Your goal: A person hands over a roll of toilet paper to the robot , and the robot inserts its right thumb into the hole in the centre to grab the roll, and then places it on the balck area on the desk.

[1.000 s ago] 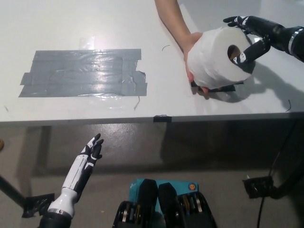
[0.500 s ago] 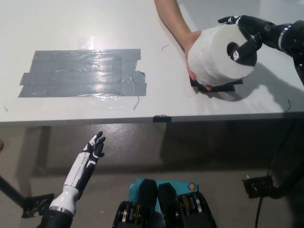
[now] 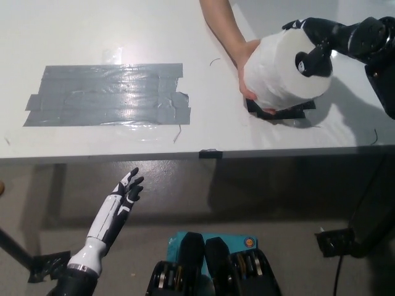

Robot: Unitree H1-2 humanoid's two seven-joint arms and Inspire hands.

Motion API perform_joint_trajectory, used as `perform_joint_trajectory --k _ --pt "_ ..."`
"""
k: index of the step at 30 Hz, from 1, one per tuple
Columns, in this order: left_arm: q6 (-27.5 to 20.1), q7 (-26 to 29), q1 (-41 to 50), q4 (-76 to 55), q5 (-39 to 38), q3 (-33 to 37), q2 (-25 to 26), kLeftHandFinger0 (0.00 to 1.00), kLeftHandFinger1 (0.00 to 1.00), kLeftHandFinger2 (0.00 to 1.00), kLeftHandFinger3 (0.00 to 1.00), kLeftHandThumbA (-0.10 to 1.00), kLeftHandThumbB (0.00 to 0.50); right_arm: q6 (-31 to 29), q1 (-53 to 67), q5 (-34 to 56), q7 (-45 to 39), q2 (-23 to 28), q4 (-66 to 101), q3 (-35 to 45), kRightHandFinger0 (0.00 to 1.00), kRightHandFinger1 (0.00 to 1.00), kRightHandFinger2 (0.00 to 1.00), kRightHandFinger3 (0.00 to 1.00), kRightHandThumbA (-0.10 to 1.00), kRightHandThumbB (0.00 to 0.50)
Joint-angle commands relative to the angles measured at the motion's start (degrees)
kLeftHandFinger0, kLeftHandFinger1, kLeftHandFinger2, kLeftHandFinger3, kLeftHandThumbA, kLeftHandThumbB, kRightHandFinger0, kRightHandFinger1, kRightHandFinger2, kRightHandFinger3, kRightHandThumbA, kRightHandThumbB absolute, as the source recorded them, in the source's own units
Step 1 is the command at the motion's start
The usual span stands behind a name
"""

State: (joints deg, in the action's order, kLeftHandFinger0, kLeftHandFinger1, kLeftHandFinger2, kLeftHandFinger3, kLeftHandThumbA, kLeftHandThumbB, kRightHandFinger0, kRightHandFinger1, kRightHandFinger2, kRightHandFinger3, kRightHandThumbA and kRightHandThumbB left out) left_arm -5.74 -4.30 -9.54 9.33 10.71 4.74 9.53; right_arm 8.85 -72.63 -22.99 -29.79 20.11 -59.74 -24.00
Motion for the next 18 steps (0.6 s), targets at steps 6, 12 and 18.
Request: perform_joint_trajectory --k 6,12,18 --pt "-1.97 -0.01 -1.61 -1.06 0.88 0.54 1.02 0.9 0.87 0.88 1.0 1.0 0.001 -3.93 -5.97 -6.87 5.68 -3.61 -5.94 -6.17 0.7 0.71 0.76 0.81 0.1 0.257" --pt "-2.61 -0.38 -2.24 -1.03 0.82 0.87 1.57 0.86 0.84 0.85 1.0 1.0 0.0 -7.52 -3.68 -7.28 8.35 -3.23 -9.15 -7.95 0.16 0.51 0.78 0.78 -0.1 0.2" --pt "-3.06 -0.39 -3.51 -0.26 0.48 0.84 1.86 0.86 0.83 0.83 1.0 1.0 0.0 -10.15 -4.74 -5.65 10.67 -2.39 -13.58 -6.18 0.23 0.76 1.0 0.93 -0.1 0.184"
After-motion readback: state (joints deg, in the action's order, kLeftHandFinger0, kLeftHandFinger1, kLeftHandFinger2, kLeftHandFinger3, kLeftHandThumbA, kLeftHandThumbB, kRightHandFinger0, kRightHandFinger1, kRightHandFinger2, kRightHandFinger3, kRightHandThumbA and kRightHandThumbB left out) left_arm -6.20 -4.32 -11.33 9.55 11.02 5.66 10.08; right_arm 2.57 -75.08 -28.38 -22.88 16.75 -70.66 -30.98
